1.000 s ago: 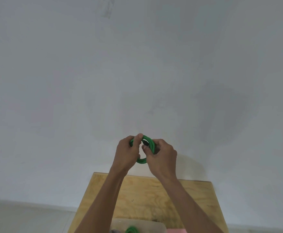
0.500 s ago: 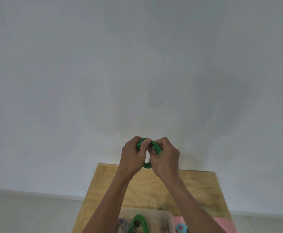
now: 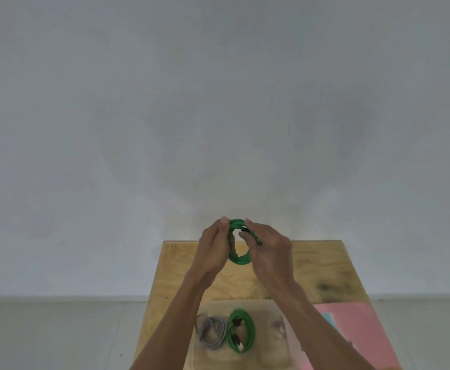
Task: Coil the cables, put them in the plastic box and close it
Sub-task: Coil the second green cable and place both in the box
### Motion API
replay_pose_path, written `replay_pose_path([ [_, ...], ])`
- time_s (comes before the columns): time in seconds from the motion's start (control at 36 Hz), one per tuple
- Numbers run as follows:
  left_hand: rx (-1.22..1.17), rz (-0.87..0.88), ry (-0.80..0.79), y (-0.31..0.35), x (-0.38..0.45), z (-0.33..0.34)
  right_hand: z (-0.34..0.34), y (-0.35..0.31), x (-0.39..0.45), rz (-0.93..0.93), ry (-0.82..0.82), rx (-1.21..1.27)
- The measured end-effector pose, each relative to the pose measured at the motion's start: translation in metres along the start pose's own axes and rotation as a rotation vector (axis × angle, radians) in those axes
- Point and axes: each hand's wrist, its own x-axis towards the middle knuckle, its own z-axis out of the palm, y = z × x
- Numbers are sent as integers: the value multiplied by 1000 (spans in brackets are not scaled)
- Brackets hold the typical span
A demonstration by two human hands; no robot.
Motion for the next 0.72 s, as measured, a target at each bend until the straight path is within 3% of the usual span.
replay_pose_path([
  [0.11, -36, -67, -83, -18, -8, -1, 0, 6, -21, 29, 9, -78],
  [0.31, -107, -294, -88, -48, -18, 5, -8, 30, -57, 306, -52, 17],
  [0.58, 526, -245, 160, -123, -32, -22, -15, 86, -114, 584, -73, -57],
  [0.72, 655, -404, 172, -159, -49, -27, -5, 104, -142, 669, -223, -180],
])
